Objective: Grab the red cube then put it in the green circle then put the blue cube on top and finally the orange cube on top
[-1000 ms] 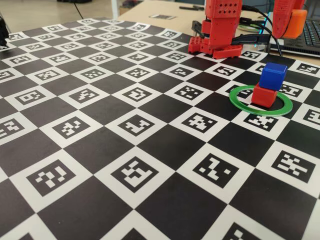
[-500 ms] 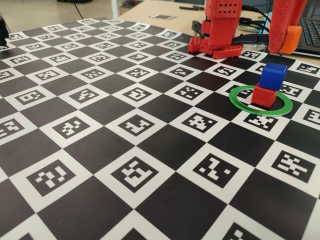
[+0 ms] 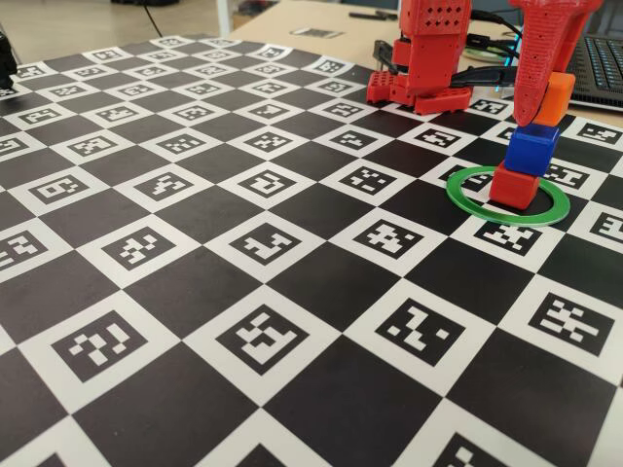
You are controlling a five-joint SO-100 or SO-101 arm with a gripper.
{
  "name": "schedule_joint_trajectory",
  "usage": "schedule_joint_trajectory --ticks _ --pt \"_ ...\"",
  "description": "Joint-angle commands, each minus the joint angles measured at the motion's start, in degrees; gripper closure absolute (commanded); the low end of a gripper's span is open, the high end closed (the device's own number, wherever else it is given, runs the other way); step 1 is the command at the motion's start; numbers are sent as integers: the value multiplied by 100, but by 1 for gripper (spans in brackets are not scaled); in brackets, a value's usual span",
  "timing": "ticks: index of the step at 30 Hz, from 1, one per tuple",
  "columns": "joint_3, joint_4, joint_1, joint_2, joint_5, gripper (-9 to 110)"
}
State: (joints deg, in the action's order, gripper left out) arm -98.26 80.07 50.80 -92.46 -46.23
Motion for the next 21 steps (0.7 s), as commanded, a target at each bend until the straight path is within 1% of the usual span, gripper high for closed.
schedule_joint_trajectory --ticks 1,21 --pt "26 -70 44 -193 53 96" --pt "-149 -264 149 -141 123 96"
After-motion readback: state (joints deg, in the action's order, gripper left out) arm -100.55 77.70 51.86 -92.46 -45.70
